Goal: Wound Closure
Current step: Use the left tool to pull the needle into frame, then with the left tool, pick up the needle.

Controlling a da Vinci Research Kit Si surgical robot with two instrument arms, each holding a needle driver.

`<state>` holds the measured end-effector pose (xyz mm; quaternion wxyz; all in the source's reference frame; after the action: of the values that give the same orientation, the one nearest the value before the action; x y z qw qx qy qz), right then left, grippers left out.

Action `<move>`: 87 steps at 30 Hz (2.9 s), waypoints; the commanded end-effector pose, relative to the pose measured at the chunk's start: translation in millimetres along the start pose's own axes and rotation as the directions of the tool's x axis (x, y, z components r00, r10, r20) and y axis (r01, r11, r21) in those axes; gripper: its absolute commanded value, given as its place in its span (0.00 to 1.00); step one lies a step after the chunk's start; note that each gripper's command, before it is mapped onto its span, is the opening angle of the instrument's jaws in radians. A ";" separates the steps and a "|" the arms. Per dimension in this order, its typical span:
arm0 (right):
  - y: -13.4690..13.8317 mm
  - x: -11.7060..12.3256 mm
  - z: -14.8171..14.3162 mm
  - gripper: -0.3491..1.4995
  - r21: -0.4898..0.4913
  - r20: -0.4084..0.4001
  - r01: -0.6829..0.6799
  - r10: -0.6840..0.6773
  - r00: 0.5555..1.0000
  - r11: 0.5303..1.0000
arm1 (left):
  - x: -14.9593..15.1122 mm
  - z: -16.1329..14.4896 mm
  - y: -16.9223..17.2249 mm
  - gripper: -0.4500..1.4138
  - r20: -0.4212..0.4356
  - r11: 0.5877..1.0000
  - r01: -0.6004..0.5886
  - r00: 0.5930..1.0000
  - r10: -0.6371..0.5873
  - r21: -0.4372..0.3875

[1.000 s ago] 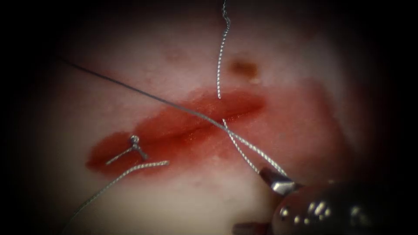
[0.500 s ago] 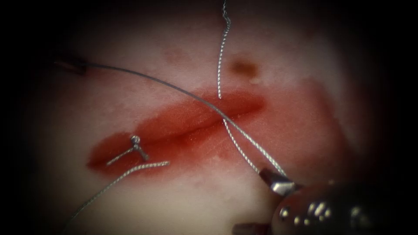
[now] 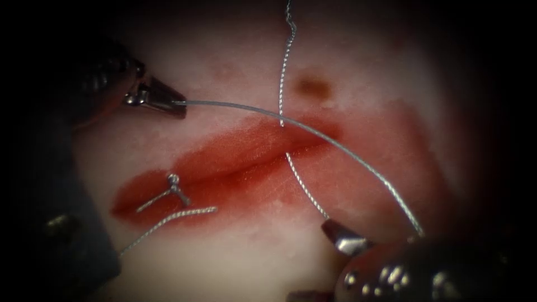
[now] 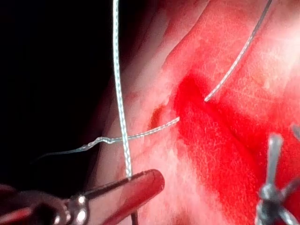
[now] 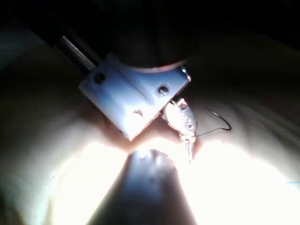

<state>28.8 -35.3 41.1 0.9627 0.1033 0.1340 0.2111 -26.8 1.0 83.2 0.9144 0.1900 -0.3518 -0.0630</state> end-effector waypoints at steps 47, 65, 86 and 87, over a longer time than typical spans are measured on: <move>-0.1 1.3 0.0 0.88 0.030 -0.012 -0.010 0.010 1.000 1.000 | 12.8 -2.5 11.6 0.54 -0.241 0.916 -0.377 0.909 0.339 -0.138; -0.6 1.7 0.0 0.88 0.033 -0.011 -0.015 0.016 1.000 0.999 | 9.5 -4.3 8.8 0.00 -0.148 0.940 0.091 0.978 -0.147 -0.330; 4.1 3.5 -3.9 0.64 0.073 -0.174 -0.113 0.125 0.977 0.991 | 4.8 -2.3 0.6 0.00 0.002 0.579 0.812 0.580 -0.814 -0.072; 5.2 2.9 -3.8 0.64 0.071 -0.238 -0.125 0.138 0.961 0.990 | 5.3 -2.3 0.2 0.00 0.013 0.610 0.792 0.610 -0.792 -0.023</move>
<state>27.4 -29.6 38.5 0.9164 0.1088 0.2591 0.2850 -20.9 -1.1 85.5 0.7910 0.3268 -0.2384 -0.4589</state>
